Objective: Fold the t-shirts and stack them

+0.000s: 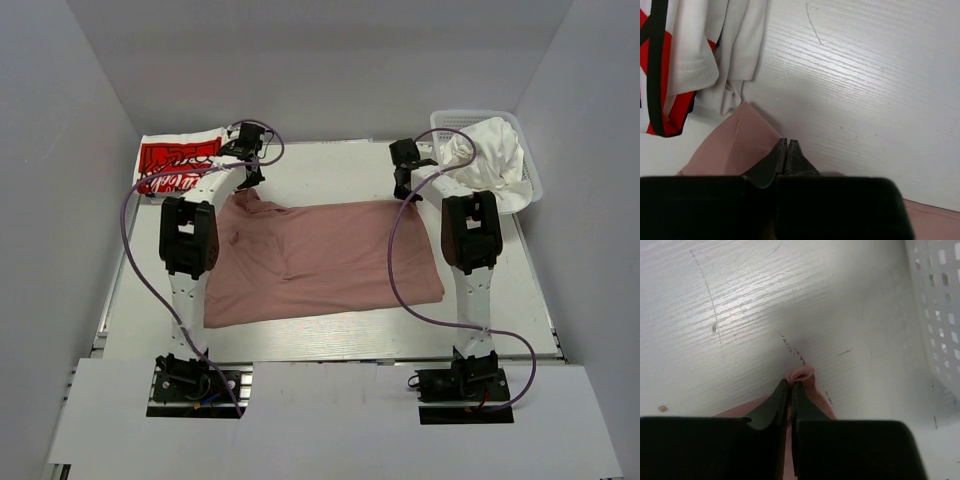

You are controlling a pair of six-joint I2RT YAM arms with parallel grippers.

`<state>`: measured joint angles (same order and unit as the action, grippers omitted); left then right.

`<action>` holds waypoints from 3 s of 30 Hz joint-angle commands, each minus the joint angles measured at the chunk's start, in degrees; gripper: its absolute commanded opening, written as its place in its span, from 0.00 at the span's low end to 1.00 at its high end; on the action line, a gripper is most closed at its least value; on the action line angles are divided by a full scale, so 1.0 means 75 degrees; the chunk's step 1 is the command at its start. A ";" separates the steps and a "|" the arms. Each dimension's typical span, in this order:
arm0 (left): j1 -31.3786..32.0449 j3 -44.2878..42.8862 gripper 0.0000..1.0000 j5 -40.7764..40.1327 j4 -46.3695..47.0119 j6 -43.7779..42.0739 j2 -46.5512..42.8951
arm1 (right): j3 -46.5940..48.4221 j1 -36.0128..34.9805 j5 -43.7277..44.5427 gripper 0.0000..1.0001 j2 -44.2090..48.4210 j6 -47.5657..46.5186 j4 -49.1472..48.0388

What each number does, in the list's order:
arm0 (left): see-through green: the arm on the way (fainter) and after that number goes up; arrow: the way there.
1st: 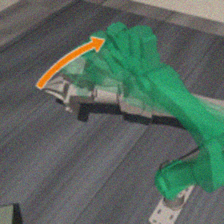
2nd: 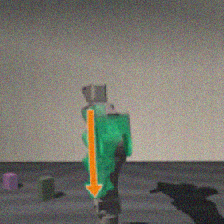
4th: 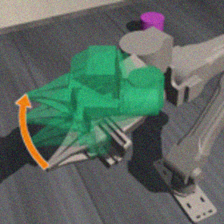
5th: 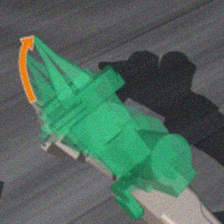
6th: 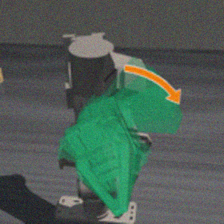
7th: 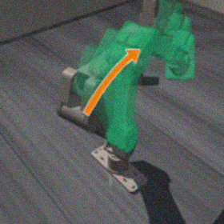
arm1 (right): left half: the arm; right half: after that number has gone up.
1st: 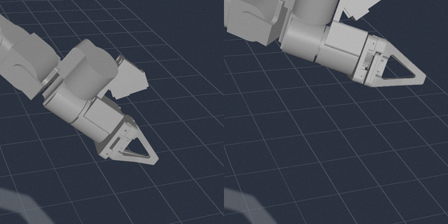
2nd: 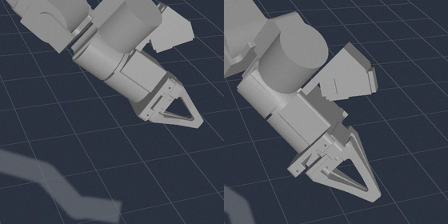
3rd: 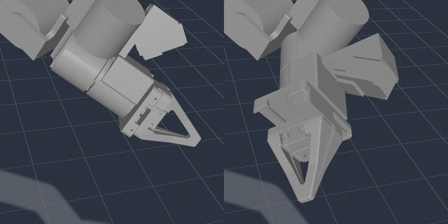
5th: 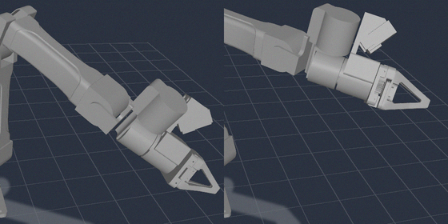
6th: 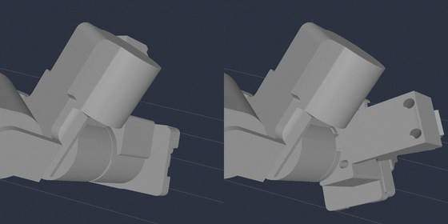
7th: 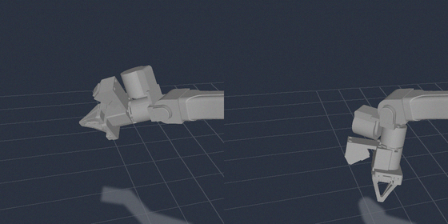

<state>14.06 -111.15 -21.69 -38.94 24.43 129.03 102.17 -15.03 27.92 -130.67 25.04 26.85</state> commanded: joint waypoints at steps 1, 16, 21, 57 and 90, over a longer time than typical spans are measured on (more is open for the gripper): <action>0.0058 0.0335 0.00 -0.0178 -0.0035 0.0060 -0.0972 | -0.0135 0.0012 0.0039 0.01 0.0406 -0.0010 0.0018; 0.0129 0.3555 0.00 0.0138 -0.0761 0.1360 -0.4052 | -0.3342 -0.0024 -0.0336 0.00 0.3617 -0.0865 -0.1857; 0.0129 0.5055 0.00 0.0513 -0.0843 0.1758 -0.5343 | -0.4350 -0.0024 -0.0441 0.00 0.4495 -0.1053 -0.2127; 0.0129 0.8611 1.00 0.3455 0.0339 0.1876 -0.8008 | -0.7728 -0.0117 -0.2100 0.90 0.8119 -0.0560 -0.3003; 0.0937 -0.2491 1.00 0.5576 0.3834 0.2471 0.3762 | -0.9836 -0.4672 -0.6111 0.90 0.8062 -0.0209 -0.1234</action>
<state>20.38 -138.72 15.55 -21.08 37.95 155.13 30.74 -44.45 -10.61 -68.90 24.80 14.11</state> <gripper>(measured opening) 0.996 0.904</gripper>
